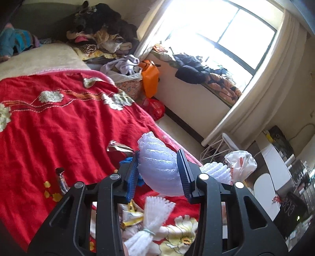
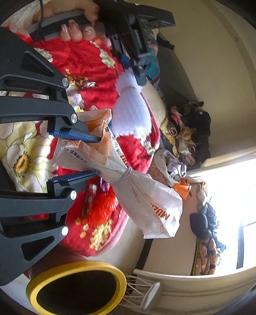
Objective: Collect trash
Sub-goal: 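Carry the foam net and white bag to the yellow bin and release both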
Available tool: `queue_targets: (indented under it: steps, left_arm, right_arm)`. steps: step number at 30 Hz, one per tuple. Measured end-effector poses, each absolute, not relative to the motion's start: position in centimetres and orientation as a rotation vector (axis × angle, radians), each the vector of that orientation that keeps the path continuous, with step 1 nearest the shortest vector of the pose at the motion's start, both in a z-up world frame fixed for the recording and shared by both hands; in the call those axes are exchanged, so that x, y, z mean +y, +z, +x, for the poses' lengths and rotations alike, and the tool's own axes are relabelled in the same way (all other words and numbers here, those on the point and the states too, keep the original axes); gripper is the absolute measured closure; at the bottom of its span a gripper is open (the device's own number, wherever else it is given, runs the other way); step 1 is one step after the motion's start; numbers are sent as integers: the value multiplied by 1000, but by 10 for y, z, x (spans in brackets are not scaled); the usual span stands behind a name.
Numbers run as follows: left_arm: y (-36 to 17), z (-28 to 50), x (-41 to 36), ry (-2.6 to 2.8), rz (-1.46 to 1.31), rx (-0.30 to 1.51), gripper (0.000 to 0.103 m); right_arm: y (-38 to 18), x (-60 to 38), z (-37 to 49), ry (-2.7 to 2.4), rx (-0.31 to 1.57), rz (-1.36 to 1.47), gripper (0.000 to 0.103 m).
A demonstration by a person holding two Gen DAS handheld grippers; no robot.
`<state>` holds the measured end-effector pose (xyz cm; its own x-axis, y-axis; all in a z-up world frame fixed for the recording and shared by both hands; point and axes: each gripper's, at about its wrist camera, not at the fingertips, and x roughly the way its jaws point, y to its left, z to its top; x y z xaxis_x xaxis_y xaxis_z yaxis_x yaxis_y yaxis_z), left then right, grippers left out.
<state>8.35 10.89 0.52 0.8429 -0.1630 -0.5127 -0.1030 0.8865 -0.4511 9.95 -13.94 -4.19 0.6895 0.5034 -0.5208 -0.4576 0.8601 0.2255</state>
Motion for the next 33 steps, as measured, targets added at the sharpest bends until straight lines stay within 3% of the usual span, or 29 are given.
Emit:
queue_targets:
  steps: [16, 33]
  left_arm:
    - [12, 107, 26, -111, -336, 592, 72]
    - [8, 135, -58, -186, -256, 610, 72]
  right_arm:
    - [-32, -243, 110, 289, 564, 170, 75]
    - [-66, -339, 120, 21, 640, 232, 75]
